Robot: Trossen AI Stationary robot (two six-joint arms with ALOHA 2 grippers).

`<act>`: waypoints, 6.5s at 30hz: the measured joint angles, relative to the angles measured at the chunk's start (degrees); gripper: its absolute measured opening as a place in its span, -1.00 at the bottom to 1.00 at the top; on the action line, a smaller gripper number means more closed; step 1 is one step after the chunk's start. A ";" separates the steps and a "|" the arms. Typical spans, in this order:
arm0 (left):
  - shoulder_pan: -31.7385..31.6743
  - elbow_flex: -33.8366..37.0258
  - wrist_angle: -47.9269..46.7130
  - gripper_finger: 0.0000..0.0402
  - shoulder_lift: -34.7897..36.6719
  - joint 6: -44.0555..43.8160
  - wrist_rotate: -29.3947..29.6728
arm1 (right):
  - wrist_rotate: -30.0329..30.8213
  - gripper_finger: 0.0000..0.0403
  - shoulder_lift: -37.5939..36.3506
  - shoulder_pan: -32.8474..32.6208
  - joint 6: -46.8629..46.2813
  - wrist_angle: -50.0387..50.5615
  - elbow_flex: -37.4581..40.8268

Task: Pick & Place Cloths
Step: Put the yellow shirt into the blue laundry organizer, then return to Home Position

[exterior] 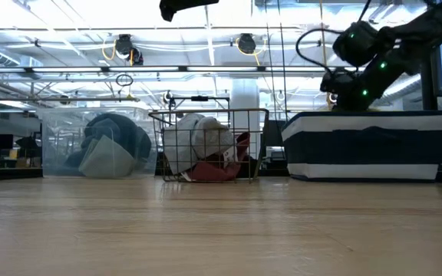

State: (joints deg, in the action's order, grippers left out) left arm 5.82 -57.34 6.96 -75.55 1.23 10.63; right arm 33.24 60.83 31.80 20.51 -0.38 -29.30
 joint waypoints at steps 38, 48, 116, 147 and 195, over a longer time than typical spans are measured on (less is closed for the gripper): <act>6.29 2.23 -4.94 -0.07 0.00 1.60 7.74 | 3.83 -1.00 -24.99 -28.64 -11.79 7.38 0.07; 5.99 18.79 9.27 -0.07 8.74 -1.06 9.23 | 0.73 -1.00 -25.15 -43.63 -17.72 8.64 0.07; -7.45 56.19 30.79 -0.07 44.60 -2.47 -5.46 | -7.94 -1.00 -57.36 -56.92 -19.66 0.90 25.80; -6.01 56.22 0.12 -0.07 69.58 -1.33 -8.81 | -5.99 -1.00 -56.41 -56.90 -16.57 -1.30 25.94; -6.05 56.20 0.15 -0.07 69.57 -1.70 -8.59 | -9.51 -1.00 -53.89 -54.71 -10.87 -4.98 25.99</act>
State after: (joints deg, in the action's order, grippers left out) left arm -0.23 -1.15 7.11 -5.98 -0.47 2.04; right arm 23.74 6.94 -22.92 9.65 -5.37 -3.31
